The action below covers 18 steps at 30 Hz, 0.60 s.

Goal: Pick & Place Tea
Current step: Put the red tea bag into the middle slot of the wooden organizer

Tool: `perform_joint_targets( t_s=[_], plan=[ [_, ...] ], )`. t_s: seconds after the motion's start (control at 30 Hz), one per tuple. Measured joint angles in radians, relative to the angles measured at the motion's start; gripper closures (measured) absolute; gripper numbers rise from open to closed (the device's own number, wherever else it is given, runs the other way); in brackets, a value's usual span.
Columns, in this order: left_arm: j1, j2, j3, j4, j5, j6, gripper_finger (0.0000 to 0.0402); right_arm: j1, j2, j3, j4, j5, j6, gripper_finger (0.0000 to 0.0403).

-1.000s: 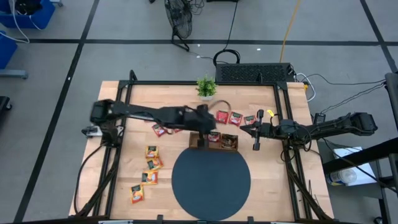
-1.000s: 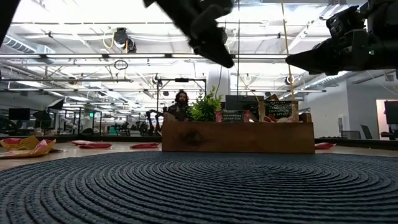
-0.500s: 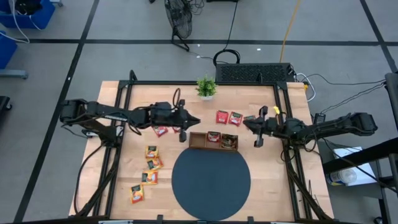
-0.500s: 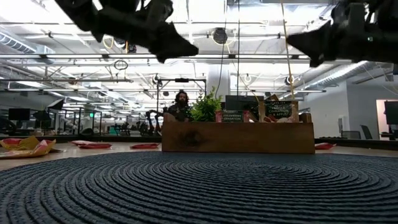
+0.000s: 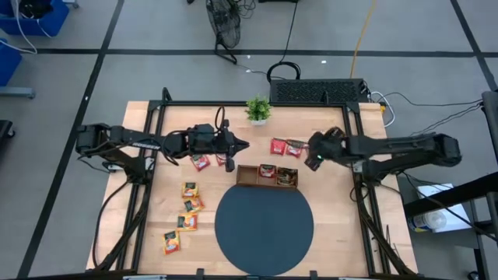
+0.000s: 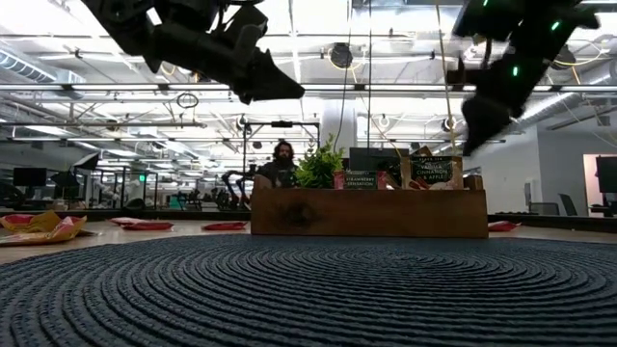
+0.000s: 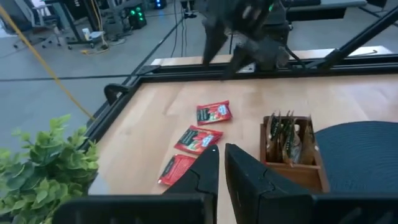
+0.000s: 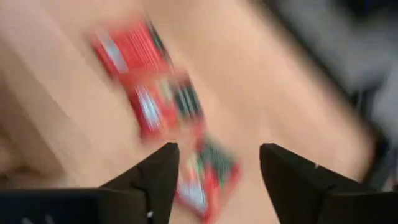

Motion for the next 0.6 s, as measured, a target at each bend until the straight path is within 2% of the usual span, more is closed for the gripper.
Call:
perform_joint_targets(
  t_s=[0.1, 0.23, 0.43, 0.6],
  plan=[
    [0.005, 0.0, 0.0, -0.001, 0.0, -0.019, 0.0366, -0.114, 0.062, -0.006, -0.032, -0.164, 0.085, 0.0172],
    [0.005, 0.0, 0.0, -0.013, 0.001, -0.021, 0.0366, -0.233, 0.112, -0.033, 0.02, -0.293, 0.068, 0.0158],
    [0.002, 0.0, 0.0, -0.072, 0.002, -0.028, 0.0366, -0.357, 0.126, -0.074, 0.036, -0.443, 0.087, 0.016],
    [0.002, 0.0, 0.0, -0.112, 0.002, -0.03, 0.0366, -0.401, 0.125, -0.143, 0.068, -0.494, 0.146, 0.0161]
  ],
)
